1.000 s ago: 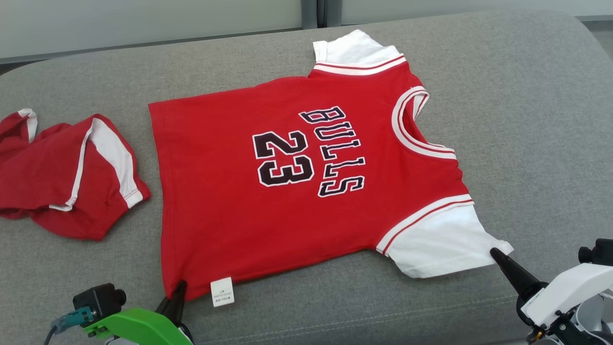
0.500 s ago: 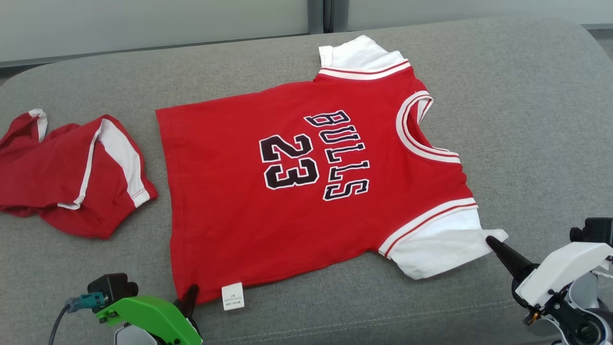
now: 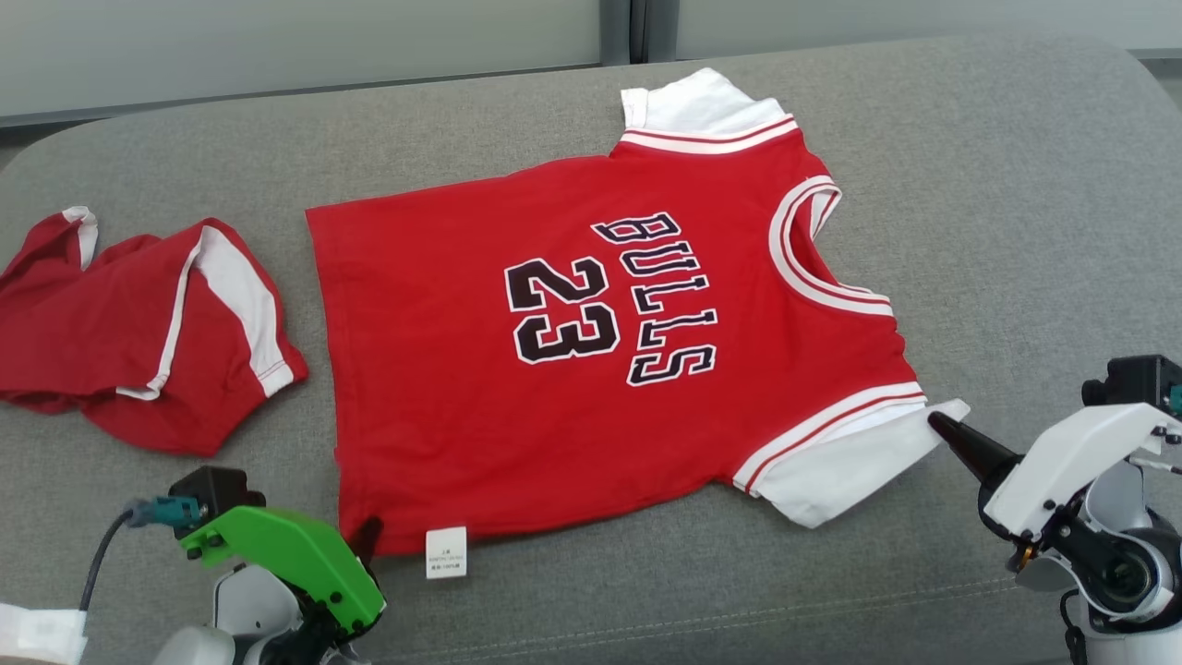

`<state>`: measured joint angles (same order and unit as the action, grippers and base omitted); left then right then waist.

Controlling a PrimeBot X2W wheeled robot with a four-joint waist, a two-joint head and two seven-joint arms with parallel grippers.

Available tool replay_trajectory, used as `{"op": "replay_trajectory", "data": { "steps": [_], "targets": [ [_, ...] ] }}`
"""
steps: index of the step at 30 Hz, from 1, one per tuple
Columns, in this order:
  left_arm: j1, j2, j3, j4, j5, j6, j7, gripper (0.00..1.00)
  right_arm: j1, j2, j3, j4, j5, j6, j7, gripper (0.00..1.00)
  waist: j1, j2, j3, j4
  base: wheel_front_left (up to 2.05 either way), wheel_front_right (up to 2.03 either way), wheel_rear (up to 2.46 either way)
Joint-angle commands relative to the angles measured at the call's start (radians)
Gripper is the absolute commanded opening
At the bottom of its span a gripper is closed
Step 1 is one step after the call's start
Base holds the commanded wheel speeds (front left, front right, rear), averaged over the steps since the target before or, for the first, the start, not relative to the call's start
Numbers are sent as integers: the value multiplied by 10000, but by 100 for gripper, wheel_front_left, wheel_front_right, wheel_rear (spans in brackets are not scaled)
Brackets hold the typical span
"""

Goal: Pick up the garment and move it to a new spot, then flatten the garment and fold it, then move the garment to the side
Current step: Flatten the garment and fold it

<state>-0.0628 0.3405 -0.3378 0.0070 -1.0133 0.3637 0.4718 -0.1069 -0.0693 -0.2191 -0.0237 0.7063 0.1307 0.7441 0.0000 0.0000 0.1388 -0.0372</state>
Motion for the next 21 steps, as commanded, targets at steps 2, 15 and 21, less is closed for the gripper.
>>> {"op": "replay_trajectory", "data": {
  "steps": [2, 15, 21],
  "targets": [
    [-609, 136, -17, -103, -97, 268, 370, 0, -634, -160, -41, 296, -269, 0, 191, 0, 0, 0, 59, 24, 0, 0, 0],
    [-2544, 21, 164, 567, -28, 822, 960, 0, -3314, -405, 65, 2354, -1185, 0, 167, 0, 0, 0, 803, 20, 0, 0, 0],
    [-3198, -193, 376, 1173, -101, 926, 825, 0, -4547, -461, -4, 3708, -1682, 0, -186, 0, 0, 0, 1378, 98, 0, 0, 0]
  ]
}}
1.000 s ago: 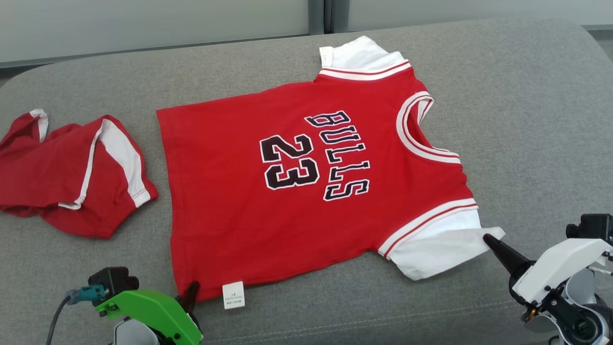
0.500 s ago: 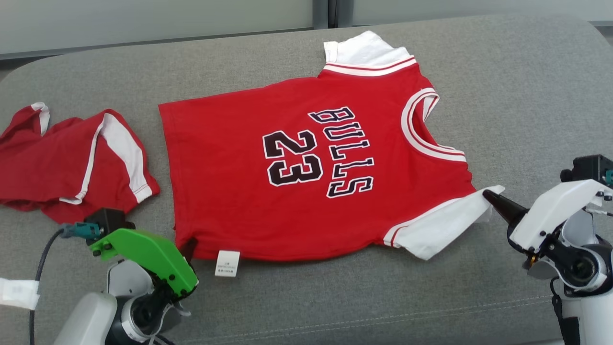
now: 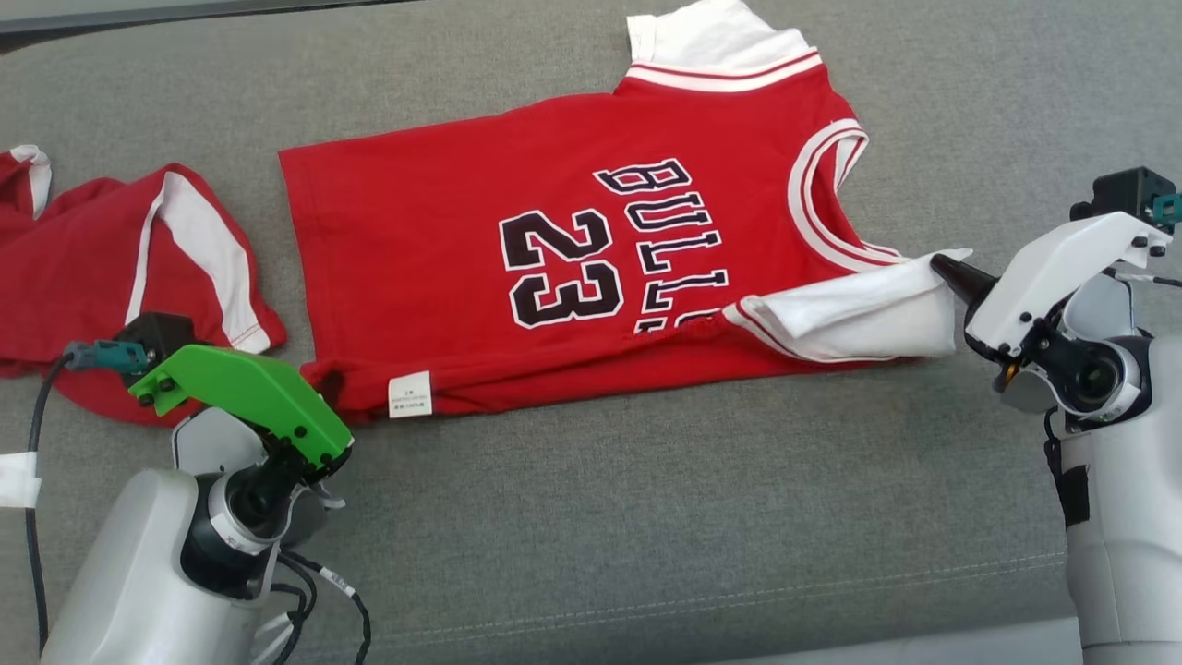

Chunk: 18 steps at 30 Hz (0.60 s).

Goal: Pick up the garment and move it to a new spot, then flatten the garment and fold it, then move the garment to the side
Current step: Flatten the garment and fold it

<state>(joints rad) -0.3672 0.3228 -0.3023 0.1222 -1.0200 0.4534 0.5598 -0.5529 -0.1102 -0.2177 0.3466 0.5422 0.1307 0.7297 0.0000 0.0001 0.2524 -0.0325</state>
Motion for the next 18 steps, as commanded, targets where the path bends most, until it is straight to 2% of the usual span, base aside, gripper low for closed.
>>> {"op": "replay_trajectory", "data": {
  "steps": [1, 7, 16, 17, 18],
  "targets": [
    [-259, -55, 24, 120, -13, -17, -93, 0, -255, -70, -29, 218, -116, 0, -130, 0, 0, -1, 330, 71, 0, 0, 0],
    [-757, -176, -95, 599, 150, -242, -296, 0, -1015, -153, -10, 1189, -366, 0, -489, 0, 0, -1, 703, 166, 0, 0, 0],
    [-1276, -206, -136, 929, 272, -340, -379, 0, -1712, -325, 352, 2057, -418, 0, -844, 0, 0, -1, 941, 201, 0, 0, 0],
    [-1311, -228, -124, 943, 264, -359, -412, 11, -1764, -346, 398, 2133, -406, 0, -904, 0, 0, -1, 962, 203, 0, 0, 0],
    [-1340, -250, -118, 946, 253, -377, -426, 31, -1818, -371, 428, 2199, -393, 0, -954, 0, 0, -1, 981, 208, 0, 0, 0]
  ]
}}
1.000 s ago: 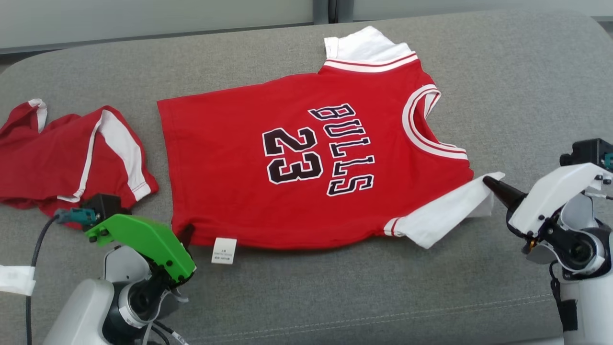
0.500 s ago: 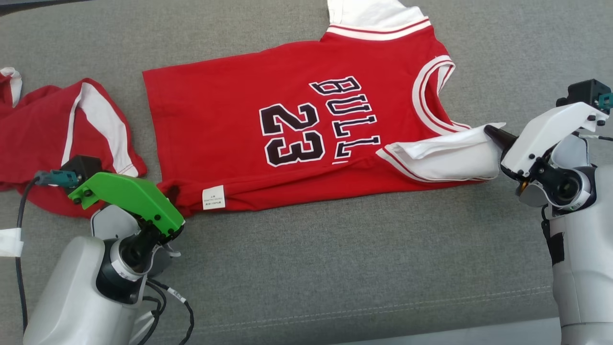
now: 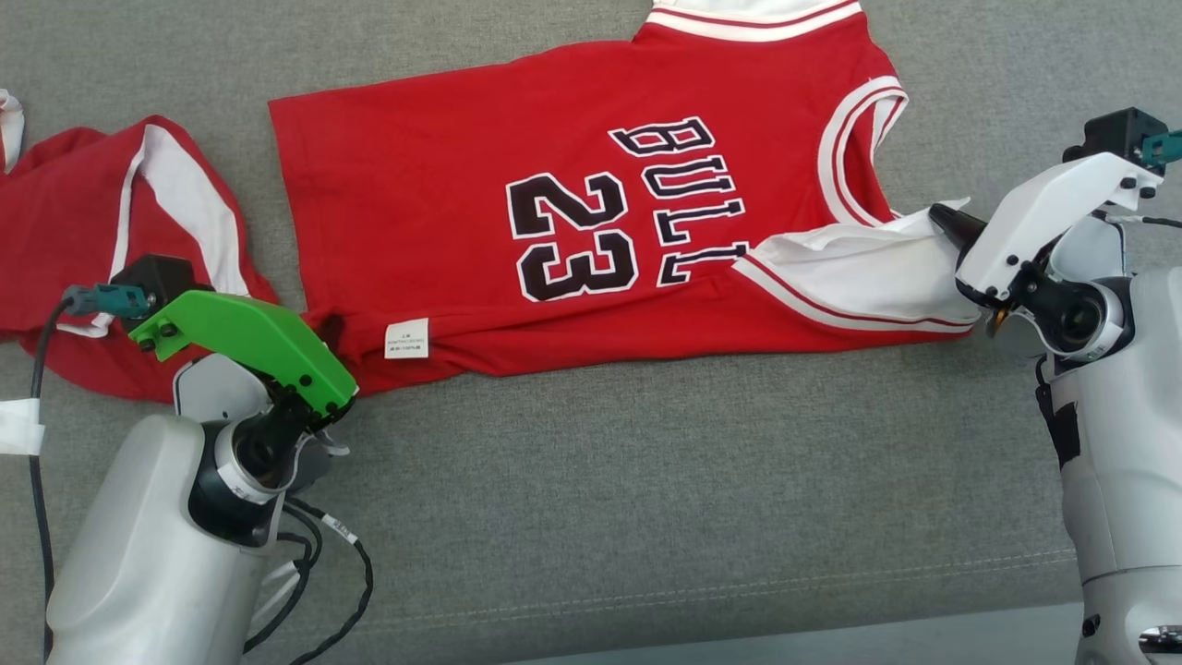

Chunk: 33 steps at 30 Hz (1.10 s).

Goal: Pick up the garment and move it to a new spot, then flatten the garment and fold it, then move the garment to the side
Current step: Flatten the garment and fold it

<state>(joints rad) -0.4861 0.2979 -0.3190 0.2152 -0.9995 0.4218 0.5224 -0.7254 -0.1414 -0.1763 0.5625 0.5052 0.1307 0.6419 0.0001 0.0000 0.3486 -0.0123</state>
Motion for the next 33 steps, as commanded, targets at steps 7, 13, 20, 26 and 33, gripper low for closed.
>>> {"op": "replay_trajectory", "data": {
  "steps": [7, 13, 20, 26, 33],
  "targets": [
    [-212, 31, -1, -84, 169, -196, -266, 100, -429, -219, 95, 500, 166, 0, -504, 100, -1, 0, 105, 83, 0, 0, 0],
    [73, 289, -23, -363, 351, -373, -513, 100, -664, -247, -37, 639, 373, 0, -1183, 100, -1, 0, 123, 109, 0, 0, 0],
    [572, 689, 33, -1045, 622, -694, -1055, 100, -757, -411, -230, 475, 766, 0, -1720, 100, -1, 0, 43, 124, 0, 0, 0],
    [1087, 936, -138, -1907, 1092, -991, -1721, 100, -277, -673, -194, -156, 1252, 0, -1936, 100, -1, 0, -186, 176, 0, 0, 0],
    [1613, 981, -549, -2570, 1708, -1228, -2479, 100, 711, -805, -109, -1308, 1814, 0, -2237, 100, -1, 0, -601, 158, 0, 0, 0]
  ]
}}
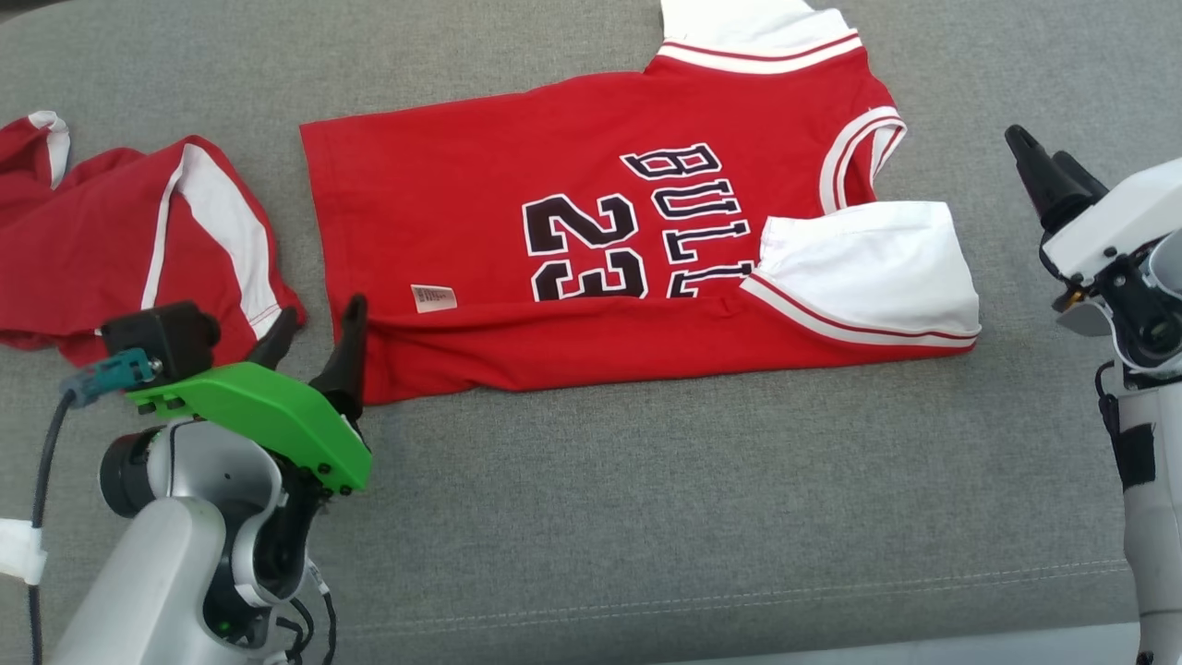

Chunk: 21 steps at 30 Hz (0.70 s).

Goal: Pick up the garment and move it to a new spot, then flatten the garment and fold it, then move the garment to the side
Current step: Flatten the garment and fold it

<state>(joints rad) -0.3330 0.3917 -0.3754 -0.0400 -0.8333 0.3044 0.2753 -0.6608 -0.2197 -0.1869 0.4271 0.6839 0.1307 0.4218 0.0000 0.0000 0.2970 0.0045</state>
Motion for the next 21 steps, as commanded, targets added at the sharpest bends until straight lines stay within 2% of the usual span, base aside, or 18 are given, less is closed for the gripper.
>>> {"op": "replay_trajectory", "data": {
  "steps": [1, 11, 17, 21],
  "targets": [
    [162, -25, -64, -76, 79, -81, -97, 100, 253, -34, 3, -140, 79, 0, -75, 100, 0, 0, -144, -12, 0, 0, 0],
    [1129, -705, -541, 167, -44, -47, -648, 100, 2249, 323, 190, -1534, 399, 0, -474, 100, 0, 0, -592, -261, 0, 0, 0],
    [1740, -1147, -557, 1047, -289, 3, -1044, 100, 3140, 684, 148, -1464, 629, 0, -629, 100, 0, 0, -748, -358, 0, 0, 0],
    [1724, -1534, -120, 1767, -812, 36, -1319, 100, 3389, 862, 270, -1299, 697, 0, -693, 100, 0, 0, -770, -375, 0, 0, 0]
  ]
}}
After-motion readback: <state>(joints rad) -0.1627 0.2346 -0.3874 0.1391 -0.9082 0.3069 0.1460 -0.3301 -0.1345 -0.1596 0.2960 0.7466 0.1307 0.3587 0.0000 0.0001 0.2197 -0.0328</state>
